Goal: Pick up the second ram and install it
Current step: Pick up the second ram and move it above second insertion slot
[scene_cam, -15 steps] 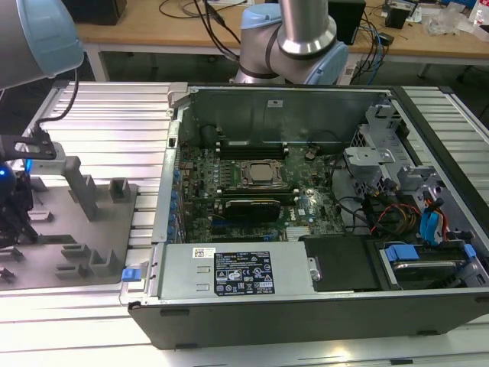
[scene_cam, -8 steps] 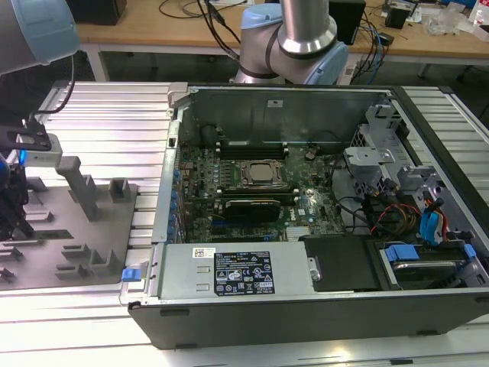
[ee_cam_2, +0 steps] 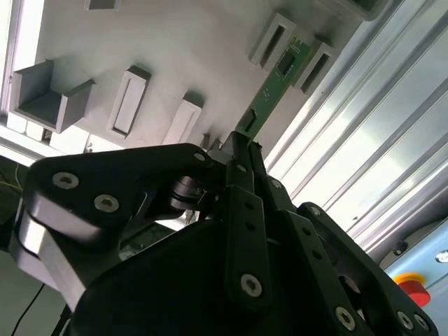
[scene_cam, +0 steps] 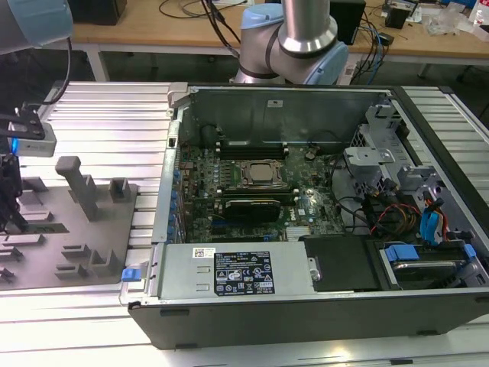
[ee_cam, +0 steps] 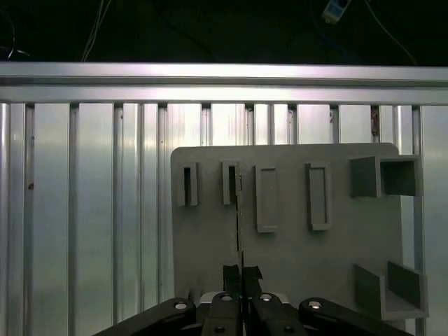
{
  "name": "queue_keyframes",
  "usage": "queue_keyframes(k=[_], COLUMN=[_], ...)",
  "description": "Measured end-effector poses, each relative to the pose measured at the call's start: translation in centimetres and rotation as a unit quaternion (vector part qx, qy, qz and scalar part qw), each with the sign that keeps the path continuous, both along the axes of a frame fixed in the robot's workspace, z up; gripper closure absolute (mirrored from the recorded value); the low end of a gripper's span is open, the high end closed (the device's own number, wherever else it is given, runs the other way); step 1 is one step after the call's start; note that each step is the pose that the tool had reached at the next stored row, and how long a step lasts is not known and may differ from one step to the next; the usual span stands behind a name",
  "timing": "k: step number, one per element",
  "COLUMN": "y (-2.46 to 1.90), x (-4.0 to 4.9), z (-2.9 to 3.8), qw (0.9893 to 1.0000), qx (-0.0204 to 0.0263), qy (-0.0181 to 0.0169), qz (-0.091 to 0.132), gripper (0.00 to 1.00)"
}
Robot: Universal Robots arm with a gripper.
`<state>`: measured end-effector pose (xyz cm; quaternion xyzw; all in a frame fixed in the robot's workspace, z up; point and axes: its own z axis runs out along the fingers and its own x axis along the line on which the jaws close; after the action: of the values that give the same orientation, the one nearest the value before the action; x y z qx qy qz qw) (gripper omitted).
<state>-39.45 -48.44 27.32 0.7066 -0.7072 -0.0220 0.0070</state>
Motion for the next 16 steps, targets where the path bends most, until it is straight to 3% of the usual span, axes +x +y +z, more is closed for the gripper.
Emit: queue_keyframes(k=[16], y=[0.0], x=[0.0], z=[2.43], qw=[1.0], qx=[0.0], qy=[0.0], qz=[0.0], gripper=[0.87])
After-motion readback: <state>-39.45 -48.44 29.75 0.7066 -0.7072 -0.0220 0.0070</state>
